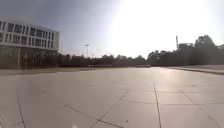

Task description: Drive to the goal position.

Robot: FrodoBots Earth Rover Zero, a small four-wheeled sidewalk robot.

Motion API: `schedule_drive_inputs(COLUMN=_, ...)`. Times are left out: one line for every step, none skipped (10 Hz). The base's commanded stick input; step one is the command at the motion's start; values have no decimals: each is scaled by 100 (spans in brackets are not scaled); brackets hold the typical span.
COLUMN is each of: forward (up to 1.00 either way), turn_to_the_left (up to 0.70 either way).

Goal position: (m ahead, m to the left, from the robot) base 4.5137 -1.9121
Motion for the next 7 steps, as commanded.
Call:
schedule_drive_inputs(forward=7, turn_to_the_left=1)
schedule_drive_inputs(forward=7, turn_to_the_left=0)
schedule_drive_inputs(forward=7, turn_to_the_left=0)
schedule_drive_inputs(forward=7, turn_to_the_left=1)
schedule_drive_inputs(forward=7, turn_to_the_left=0)
schedule_drive_inputs(forward=7, turn_to_the_left=0)
schedule_drive_inputs(forward=7, turn_to_the_left=0)
